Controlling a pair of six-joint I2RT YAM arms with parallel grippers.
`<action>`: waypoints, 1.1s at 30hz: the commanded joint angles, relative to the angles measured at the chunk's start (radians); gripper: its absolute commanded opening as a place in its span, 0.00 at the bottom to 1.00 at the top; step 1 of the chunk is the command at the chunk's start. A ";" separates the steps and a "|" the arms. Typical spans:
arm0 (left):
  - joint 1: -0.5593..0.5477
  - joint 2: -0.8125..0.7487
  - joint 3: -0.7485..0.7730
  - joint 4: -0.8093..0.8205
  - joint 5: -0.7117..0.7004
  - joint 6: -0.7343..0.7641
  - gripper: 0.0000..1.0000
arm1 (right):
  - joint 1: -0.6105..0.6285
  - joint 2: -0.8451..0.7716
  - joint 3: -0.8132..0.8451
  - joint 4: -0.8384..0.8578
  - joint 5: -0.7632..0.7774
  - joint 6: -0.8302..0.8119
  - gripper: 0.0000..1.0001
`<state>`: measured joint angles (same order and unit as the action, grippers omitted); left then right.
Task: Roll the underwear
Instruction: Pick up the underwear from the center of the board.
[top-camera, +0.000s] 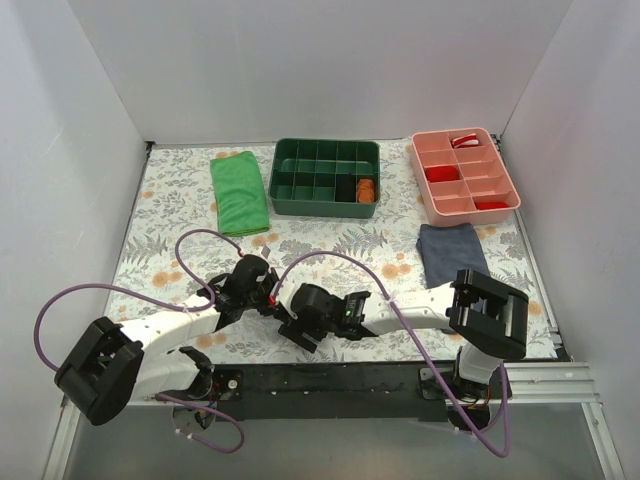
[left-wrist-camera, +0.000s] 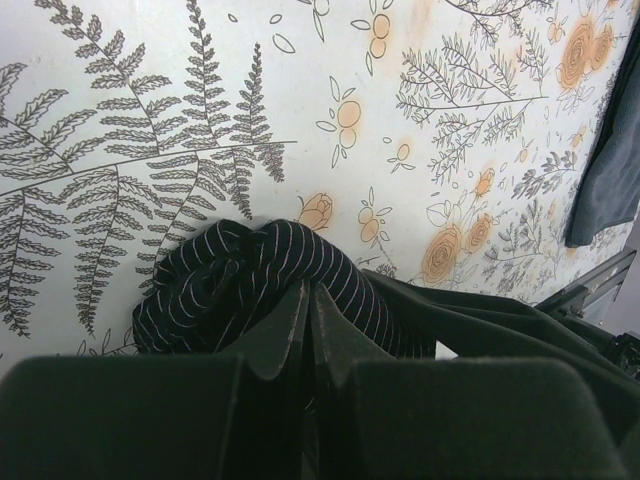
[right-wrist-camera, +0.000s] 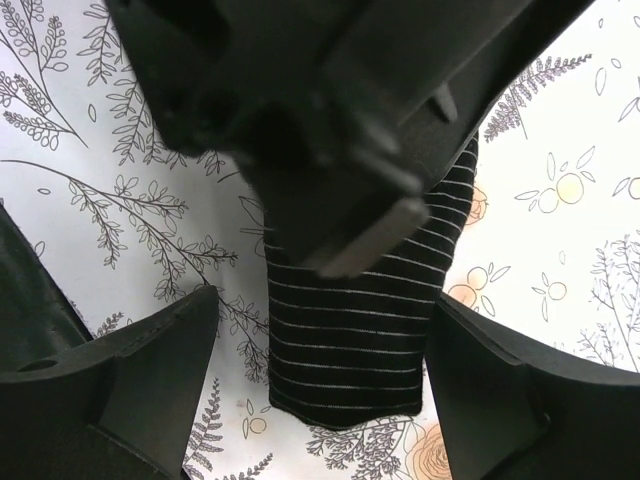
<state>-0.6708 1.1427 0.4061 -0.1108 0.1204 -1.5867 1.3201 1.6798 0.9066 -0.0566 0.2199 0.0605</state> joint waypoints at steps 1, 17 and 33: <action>-0.007 0.034 -0.032 -0.099 0.002 0.024 0.00 | -0.025 -0.023 -0.023 0.047 -0.085 0.024 0.86; -0.006 0.046 -0.036 -0.081 0.024 0.031 0.00 | -0.096 -0.032 -0.100 0.127 -0.169 0.078 0.69; -0.006 0.057 -0.033 -0.073 0.036 0.042 0.00 | -0.107 0.018 -0.098 0.097 -0.212 0.062 0.42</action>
<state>-0.6704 1.1702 0.4038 -0.0731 0.1440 -1.5829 1.2163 1.6554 0.8207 0.0811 0.0410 0.1184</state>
